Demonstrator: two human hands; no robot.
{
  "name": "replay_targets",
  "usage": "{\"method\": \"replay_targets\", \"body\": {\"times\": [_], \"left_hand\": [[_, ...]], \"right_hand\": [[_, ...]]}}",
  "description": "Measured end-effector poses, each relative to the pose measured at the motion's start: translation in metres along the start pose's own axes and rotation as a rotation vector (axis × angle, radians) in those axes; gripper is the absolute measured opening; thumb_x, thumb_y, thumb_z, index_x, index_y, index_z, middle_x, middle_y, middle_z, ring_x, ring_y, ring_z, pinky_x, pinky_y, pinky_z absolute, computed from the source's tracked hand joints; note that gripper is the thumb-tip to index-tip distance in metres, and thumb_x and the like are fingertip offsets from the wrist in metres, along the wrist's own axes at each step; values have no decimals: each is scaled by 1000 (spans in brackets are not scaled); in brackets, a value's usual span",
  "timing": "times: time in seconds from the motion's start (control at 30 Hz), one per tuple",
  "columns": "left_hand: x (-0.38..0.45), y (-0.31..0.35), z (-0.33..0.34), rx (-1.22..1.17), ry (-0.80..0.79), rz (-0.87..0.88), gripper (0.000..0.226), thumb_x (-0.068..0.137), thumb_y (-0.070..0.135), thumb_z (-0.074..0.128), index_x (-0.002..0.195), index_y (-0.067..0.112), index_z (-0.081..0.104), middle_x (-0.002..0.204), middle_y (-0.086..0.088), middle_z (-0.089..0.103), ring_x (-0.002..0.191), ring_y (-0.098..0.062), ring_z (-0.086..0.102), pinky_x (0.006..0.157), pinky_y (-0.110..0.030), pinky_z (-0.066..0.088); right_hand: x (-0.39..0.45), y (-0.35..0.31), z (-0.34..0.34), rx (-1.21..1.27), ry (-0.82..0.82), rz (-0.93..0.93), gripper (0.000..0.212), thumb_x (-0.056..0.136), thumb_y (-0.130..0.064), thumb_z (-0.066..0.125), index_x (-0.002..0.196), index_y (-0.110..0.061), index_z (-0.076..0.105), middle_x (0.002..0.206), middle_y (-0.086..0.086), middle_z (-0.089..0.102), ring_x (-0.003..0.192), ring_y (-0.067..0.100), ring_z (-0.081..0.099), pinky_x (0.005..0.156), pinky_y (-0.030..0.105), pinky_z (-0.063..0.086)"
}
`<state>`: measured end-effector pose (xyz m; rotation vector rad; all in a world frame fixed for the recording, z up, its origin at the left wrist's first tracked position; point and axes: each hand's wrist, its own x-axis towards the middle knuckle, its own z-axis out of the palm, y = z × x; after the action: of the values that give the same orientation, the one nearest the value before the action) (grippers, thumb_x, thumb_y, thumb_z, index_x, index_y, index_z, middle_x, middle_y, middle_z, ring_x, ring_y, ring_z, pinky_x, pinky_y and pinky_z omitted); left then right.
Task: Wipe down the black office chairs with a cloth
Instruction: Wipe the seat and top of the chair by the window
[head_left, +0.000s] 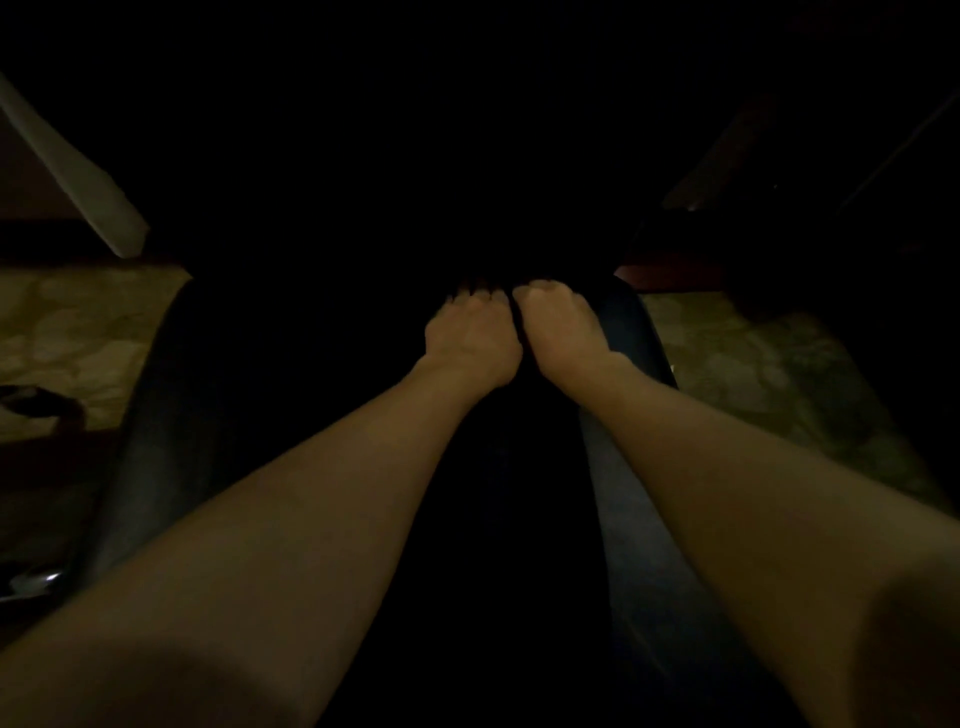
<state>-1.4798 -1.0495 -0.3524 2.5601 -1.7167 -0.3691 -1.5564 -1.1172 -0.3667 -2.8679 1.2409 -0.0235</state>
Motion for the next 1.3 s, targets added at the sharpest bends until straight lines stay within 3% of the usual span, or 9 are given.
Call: {"method": "replay_targets", "body": {"times": [0.13, 0.3, 0.47, 0.63, 0.83, 0.9, 1.03, 1.3], "left_hand": [[-18, 4, 7, 27, 44, 30, 62, 94, 14, 49, 150, 8, 23, 151, -13, 32, 137, -26, 32, 111, -35, 30], [-59, 17, 20, 120, 7, 50, 73, 97, 17, 46, 155, 6, 3, 162, -14, 3, 149, -26, 8, 119, -35, 14], [-134, 23, 28, 81, -15, 80, 71, 97, 11, 43, 155, 6, 3, 163, -12, 3, 150, -24, 6, 121, -33, 9], [-210, 34, 32, 32, -24, 60, 64, 99, 9, 35, 154, 5, 3, 163, -13, 4, 150, -25, 5, 120, -33, 7], [-291, 48, 37, 0, -17, 70, 61, 101, 8, 29, 154, 5, -2, 163, -13, -3, 150, -24, 0, 121, -32, 3], [-313, 52, 44, -5, 18, 81, 59, 102, 9, 27, 154, 5, -2, 163, -13, -3, 150, -25, -1, 121, -33, 2], [-355, 60, 52, 14, 6, 105, 62, 103, 14, 30, 153, 4, -5, 162, -13, -5, 150, -26, -3, 119, -32, -5], [-353, 76, 50, -43, 14, 77, 67, 102, 16, 34, 154, 7, -6, 162, -10, -10, 150, -24, -9, 122, -34, -5]], "right_hand": [[-16, 4, 4, 62, 71, 33, 19, 96, -4, 45, 105, -5, 62, 107, 12, 62, 96, 28, 62, 65, 31, 39], [-66, -3, 4, 72, 74, 51, 25, 97, -8, 46, 116, -9, 62, 119, 7, 61, 101, 23, 62, 71, 29, 46], [-138, -18, -2, 98, 56, 66, 26, 97, -7, 42, 114, -9, 61, 116, 7, 61, 100, 21, 61, 68, 27, 43], [-210, -38, -13, 129, 13, 29, 35, 98, -6, 40, 128, -8, 57, 133, 8, 56, 120, 21, 53, 88, 29, 47], [-286, -48, -11, 152, -3, 2, 44, 97, -6, 47, 141, -8, 47, 147, 8, 45, 139, 19, 37, 107, 28, 38], [-311, -52, -8, 132, -2, 23, 45, 89, -6, 60, 135, -7, 55, 141, 9, 53, 135, 21, 45, 104, 29, 42], [-354, -58, -3, 177, -9, 31, 55, 52, -9, 91, 105, -8, 75, 108, 6, 73, 107, 18, 67, 86, 26, 53], [-369, -51, -8, 174, 38, 45, 69, 41, -8, 95, 106, -5, 73, 109, 8, 72, 107, 19, 67, 86, 25, 53]]}}
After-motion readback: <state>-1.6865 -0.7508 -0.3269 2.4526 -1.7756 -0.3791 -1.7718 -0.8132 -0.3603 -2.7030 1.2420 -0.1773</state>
